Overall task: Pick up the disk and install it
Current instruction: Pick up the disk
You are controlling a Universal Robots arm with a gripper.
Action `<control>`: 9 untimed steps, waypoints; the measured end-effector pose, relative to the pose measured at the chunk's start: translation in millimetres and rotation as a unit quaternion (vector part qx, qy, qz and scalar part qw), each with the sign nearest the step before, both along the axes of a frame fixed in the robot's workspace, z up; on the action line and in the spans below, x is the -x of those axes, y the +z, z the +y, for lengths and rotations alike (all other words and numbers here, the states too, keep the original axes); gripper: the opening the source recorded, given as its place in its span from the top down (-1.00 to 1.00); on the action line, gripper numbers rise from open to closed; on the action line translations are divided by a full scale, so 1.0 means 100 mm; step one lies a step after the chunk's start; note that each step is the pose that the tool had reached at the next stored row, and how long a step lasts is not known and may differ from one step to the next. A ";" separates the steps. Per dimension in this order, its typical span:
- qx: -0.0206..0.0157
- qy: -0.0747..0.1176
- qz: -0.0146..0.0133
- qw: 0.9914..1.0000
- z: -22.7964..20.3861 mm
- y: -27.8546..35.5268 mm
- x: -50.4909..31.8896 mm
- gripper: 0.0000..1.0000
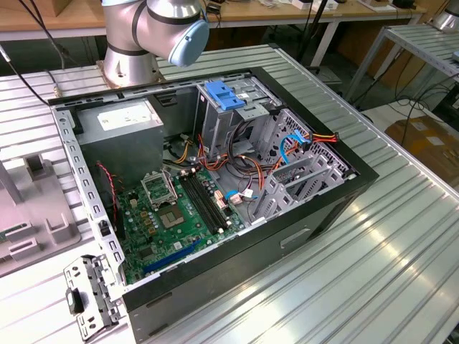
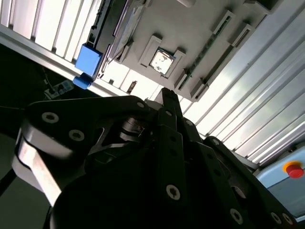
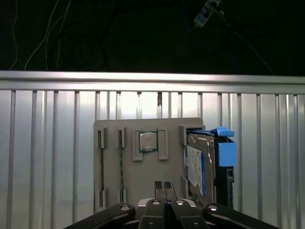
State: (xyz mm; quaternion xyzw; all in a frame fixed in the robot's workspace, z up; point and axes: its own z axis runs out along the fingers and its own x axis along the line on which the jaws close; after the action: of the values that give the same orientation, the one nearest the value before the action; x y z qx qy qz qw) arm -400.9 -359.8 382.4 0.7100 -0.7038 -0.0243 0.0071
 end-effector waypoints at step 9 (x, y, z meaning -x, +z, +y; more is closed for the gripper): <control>0.000 0.020 0.000 1.000 0.000 0.000 0.000 0.79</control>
State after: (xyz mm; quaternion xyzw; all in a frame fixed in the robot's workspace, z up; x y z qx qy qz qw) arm -400.9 -359.8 382.5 0.7241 -0.6892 -0.0242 0.0076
